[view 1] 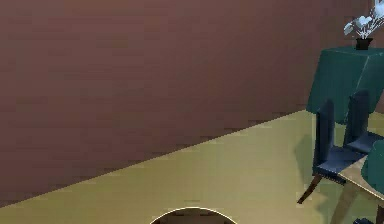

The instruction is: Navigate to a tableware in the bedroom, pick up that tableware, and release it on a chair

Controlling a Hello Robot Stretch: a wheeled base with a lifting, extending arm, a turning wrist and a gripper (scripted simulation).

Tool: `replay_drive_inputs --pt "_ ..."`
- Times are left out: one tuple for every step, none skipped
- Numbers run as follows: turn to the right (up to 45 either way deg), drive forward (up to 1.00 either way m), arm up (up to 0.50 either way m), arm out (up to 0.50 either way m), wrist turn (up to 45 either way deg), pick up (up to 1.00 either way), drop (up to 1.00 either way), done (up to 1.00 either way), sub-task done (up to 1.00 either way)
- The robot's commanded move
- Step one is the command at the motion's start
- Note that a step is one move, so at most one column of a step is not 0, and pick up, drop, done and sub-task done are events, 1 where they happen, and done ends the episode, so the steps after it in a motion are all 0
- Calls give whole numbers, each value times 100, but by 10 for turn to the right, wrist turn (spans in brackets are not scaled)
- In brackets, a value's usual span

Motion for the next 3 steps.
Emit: replay_drive_inputs --pt "0 40 0 0 0 0 0 0 0" --pt "210 0 0 0 0 0 0 0 0" --pt "0 100 0 0 0 0 0 0 0"
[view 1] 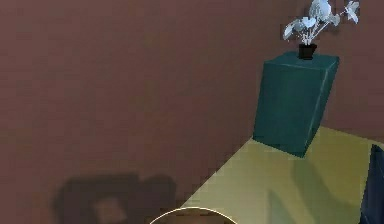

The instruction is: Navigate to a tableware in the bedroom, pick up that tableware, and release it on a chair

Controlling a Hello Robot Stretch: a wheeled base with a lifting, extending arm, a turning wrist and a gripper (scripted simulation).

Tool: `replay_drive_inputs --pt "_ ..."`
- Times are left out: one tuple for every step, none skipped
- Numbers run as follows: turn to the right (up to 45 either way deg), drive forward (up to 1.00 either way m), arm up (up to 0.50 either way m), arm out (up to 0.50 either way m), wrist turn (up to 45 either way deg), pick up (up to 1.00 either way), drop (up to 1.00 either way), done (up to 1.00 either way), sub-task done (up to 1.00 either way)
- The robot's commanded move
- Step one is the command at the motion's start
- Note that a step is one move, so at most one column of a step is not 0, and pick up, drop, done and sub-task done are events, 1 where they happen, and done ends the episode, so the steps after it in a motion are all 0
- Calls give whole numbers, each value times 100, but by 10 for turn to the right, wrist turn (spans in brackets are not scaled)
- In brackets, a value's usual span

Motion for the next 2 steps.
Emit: replay_drive_inputs --pt "30 0 0 0 0 0 0 0 0" --pt "0 45 0 0 0 0 0 0 0"
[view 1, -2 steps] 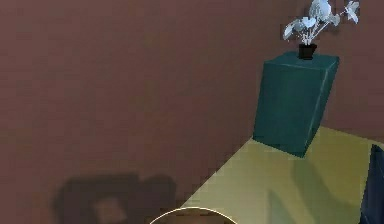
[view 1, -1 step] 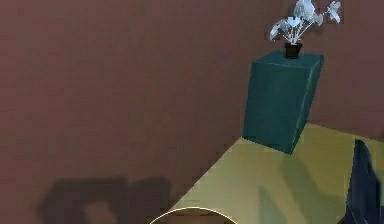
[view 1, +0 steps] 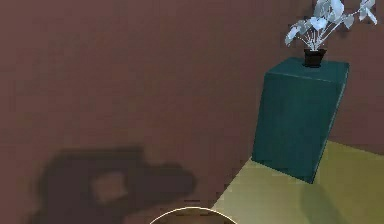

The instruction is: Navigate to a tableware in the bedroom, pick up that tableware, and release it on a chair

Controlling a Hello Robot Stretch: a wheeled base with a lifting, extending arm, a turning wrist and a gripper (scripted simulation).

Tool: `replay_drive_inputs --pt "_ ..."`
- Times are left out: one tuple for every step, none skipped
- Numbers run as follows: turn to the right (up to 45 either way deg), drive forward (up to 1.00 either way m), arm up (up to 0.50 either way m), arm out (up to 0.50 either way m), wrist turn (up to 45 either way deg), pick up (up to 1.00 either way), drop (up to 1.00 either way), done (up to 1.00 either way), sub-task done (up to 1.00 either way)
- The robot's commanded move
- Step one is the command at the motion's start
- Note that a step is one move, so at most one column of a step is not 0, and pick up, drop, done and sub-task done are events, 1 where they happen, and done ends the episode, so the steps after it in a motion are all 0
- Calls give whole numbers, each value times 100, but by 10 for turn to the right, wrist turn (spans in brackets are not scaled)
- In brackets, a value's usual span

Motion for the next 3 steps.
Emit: replay_drive_inputs --pt "-450 0 0 0 0 0 0 0 0" --pt "360 0 0 0 0 0 0 0 0" --pt "30 0 0 0 0 0 0 0 0"
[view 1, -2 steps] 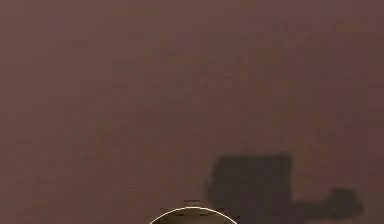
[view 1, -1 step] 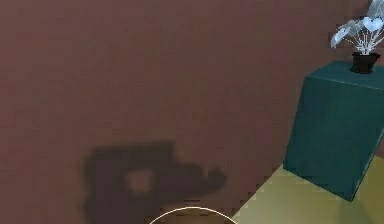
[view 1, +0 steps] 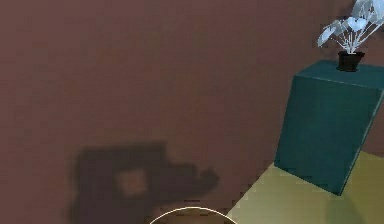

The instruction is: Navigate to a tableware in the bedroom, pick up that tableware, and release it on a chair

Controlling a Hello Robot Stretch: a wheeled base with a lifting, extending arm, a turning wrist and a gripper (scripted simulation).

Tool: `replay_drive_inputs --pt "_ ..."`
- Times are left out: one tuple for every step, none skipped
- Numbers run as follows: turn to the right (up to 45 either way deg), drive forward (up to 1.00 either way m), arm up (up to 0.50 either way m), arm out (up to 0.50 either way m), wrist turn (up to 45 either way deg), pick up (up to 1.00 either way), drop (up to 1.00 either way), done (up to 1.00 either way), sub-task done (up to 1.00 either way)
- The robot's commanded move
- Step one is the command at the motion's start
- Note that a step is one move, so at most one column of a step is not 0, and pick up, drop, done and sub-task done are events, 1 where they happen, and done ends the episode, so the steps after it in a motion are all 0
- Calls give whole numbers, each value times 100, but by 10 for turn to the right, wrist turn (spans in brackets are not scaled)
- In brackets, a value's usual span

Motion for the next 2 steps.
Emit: replay_drive_inputs --pt "0 0 0 48 0 0 0 0 0" --pt "0 0 0 0 450 0 0 0 0"
